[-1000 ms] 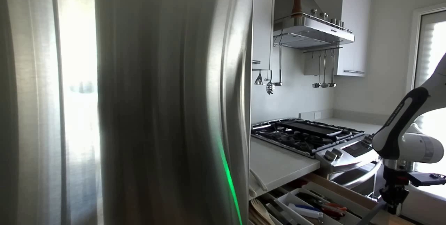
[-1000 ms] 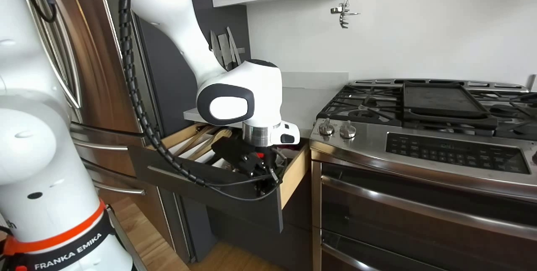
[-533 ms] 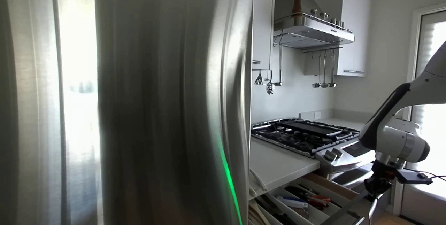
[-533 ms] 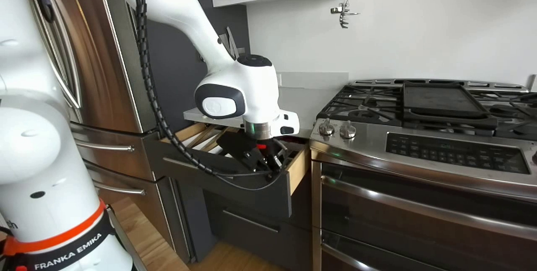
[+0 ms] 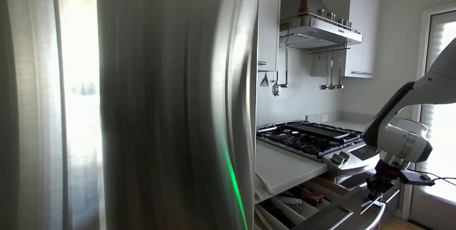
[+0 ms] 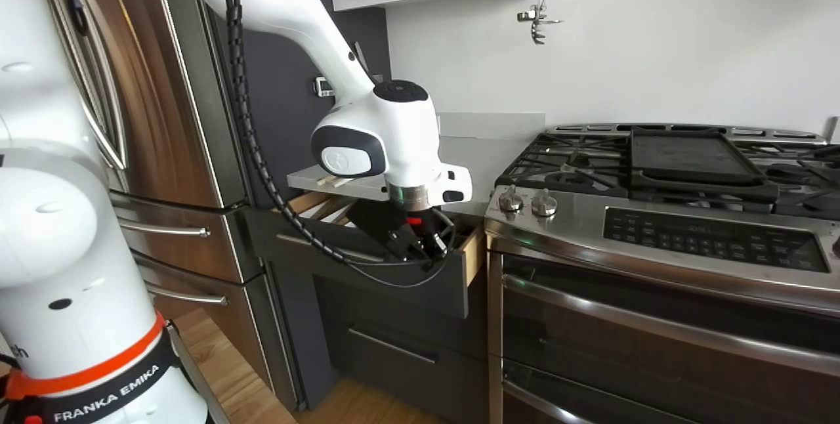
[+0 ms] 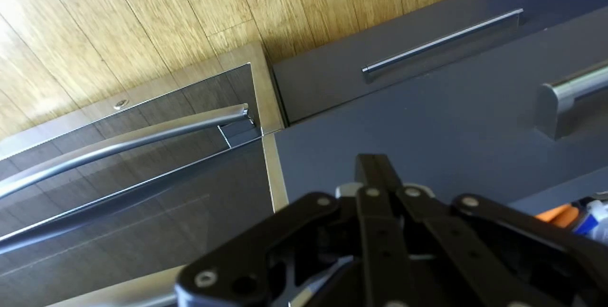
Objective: Close the open drawer
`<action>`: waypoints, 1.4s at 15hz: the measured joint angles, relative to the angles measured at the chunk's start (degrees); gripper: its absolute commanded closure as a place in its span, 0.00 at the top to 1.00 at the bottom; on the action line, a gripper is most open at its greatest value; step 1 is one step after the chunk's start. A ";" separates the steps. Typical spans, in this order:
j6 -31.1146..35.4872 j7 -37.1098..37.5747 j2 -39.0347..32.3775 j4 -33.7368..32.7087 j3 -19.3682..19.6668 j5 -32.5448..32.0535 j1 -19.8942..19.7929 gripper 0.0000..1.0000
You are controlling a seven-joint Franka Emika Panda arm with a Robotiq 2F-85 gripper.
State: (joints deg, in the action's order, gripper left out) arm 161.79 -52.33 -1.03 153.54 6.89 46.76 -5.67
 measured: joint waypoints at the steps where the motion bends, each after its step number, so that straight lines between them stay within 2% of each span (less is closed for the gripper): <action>1: 0.00 0.00 -0.01 0.00 0.00 0.00 0.00 0.01; 6: 0.00 -0.79 -0.03 -0.54 -0.18 0.97 0.03 0.00; 11: 0.00 -8.95 -2.37 -5.91 -2.25 10.37 0.60 0.00; 17: -0.08 -10.95 -8.92 -9.48 -2.78 11.05 0.47 0.00; 19: -0.08 -14.17 -11.00 -11.07 -3.24 13.36 0.27 0.00; 21: -0.01 -19.99 -12.43 -12.92 -4.21 18.63 -0.33 0.00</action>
State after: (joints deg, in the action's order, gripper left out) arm 161.78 -72.32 -13.46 140.62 2.67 65.39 -6.00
